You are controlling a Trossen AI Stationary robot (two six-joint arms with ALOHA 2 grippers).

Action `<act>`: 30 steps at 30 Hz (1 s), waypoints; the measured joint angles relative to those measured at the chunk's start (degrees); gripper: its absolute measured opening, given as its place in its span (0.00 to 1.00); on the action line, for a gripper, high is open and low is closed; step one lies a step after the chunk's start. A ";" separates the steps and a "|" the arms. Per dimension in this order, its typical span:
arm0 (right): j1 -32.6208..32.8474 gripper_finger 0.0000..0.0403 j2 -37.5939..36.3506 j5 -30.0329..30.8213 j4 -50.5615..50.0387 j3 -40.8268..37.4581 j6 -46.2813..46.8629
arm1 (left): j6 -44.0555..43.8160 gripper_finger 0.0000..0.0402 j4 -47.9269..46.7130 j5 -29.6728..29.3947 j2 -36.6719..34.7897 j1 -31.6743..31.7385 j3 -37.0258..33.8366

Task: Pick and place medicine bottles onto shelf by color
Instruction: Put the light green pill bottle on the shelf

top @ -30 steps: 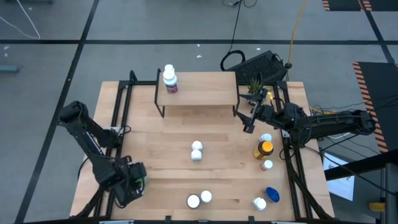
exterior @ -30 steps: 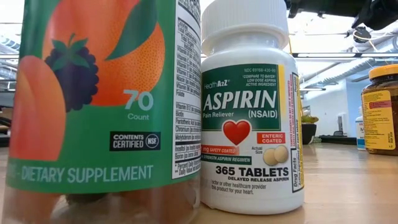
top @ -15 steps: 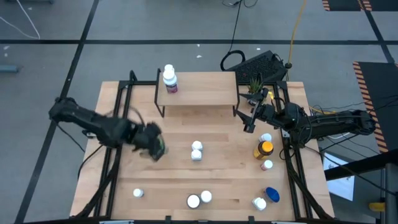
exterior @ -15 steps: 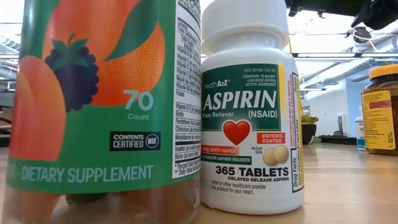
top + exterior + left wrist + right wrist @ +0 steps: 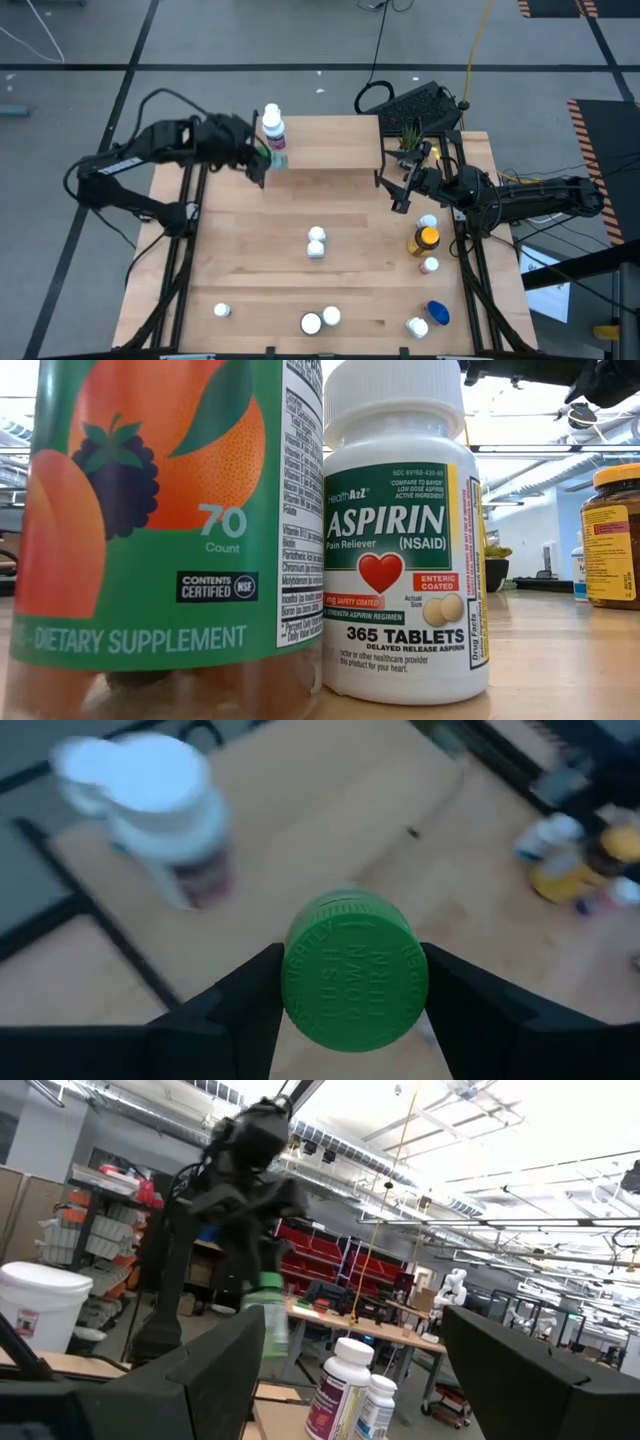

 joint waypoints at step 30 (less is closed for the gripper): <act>0.00 0.74 0.00 0.20 -0.25 0.04 -1.17 | 12.32 0.49 -2.21 -0.75 11.30 11.09 -0.07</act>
